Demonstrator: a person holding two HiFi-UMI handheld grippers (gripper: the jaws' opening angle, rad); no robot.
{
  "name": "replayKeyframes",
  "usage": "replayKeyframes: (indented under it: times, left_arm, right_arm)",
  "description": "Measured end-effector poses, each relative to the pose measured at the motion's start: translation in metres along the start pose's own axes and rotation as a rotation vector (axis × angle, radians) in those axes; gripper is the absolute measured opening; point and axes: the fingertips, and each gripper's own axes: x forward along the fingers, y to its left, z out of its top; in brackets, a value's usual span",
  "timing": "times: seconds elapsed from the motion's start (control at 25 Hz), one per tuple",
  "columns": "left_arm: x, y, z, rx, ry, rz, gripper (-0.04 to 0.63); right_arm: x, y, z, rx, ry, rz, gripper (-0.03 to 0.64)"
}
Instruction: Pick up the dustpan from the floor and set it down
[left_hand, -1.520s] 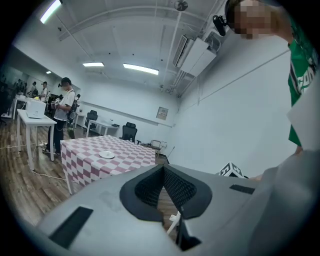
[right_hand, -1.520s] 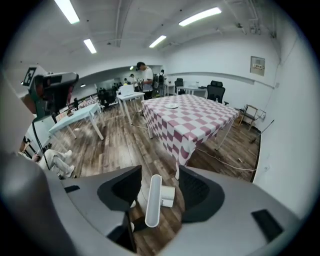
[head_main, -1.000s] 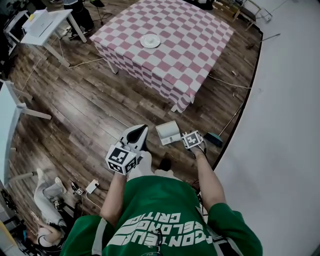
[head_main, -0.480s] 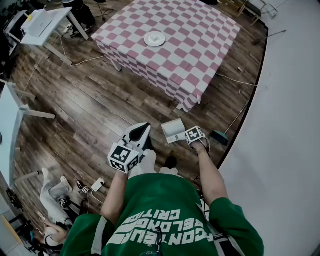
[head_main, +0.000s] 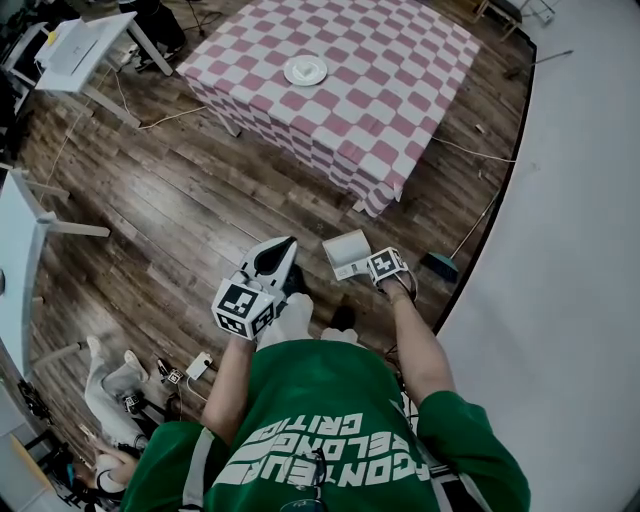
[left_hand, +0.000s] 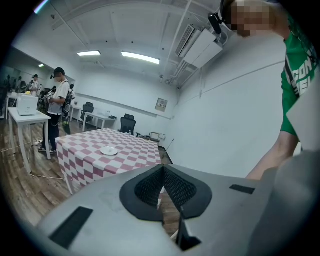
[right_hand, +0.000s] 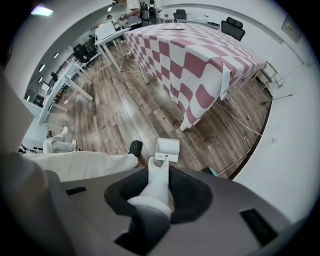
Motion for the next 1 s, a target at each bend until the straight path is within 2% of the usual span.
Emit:
replayKeyframes:
  times: [0.28, 0.64, 0.84, 1.0]
  left_arm:
    - [-0.006, 0.008, -0.003, -0.014, -0.005, 0.022, 0.003]
    - [-0.004, 0.007, 0.004, 0.001, -0.009, -0.006, 0.003]
    - [0.005, 0.002, 0.007, 0.016, -0.002, -0.038, 0.003]
    - [0.023, -0.01, 0.011, 0.035, 0.01, -0.102, 0.003]
  right_arm:
    - [-0.002, 0.007, -0.006, 0.019, 0.007, 0.009, 0.11]
    - [-0.005, 0.005, -0.018, 0.025, -0.003, 0.001, 0.11]
    - [-0.015, -0.009, -0.035, 0.131, -0.052, 0.013, 0.11]
    - [-0.036, -0.029, -0.054, 0.225, -0.09, -0.032, 0.11]
